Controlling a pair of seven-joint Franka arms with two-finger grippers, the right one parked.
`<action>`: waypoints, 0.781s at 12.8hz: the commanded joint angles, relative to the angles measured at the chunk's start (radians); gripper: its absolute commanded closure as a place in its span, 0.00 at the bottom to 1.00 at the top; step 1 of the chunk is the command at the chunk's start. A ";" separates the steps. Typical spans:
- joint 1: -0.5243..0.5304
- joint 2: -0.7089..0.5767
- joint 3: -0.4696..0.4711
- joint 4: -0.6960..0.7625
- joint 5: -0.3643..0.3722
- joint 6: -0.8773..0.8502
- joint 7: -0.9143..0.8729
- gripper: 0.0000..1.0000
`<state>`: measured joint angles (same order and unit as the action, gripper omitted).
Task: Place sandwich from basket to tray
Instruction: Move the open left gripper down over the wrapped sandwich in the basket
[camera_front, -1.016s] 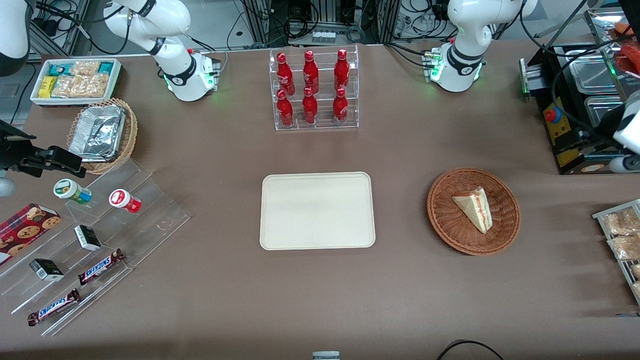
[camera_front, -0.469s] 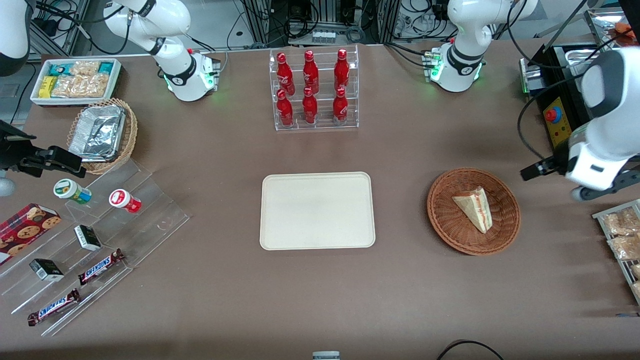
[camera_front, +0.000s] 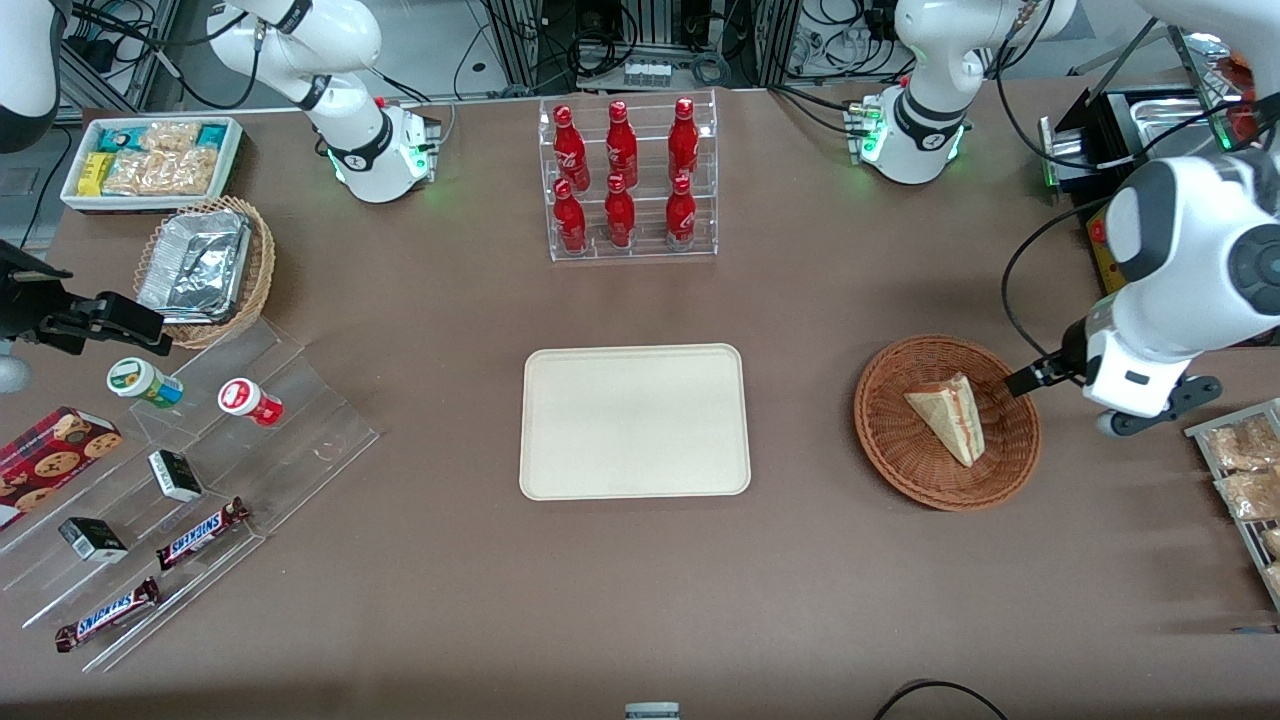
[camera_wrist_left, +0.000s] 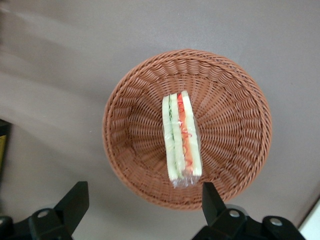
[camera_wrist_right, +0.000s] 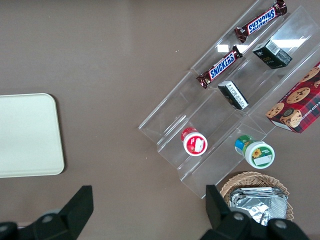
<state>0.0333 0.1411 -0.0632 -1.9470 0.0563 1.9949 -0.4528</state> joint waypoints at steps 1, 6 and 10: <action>-0.007 0.001 0.000 -0.099 0.017 0.134 -0.061 0.00; -0.007 0.047 -0.026 -0.118 0.020 0.205 -0.129 0.00; -0.009 0.067 -0.027 -0.167 0.020 0.296 -0.142 0.00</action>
<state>0.0291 0.2052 -0.0880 -2.0732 0.0567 2.2228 -0.5595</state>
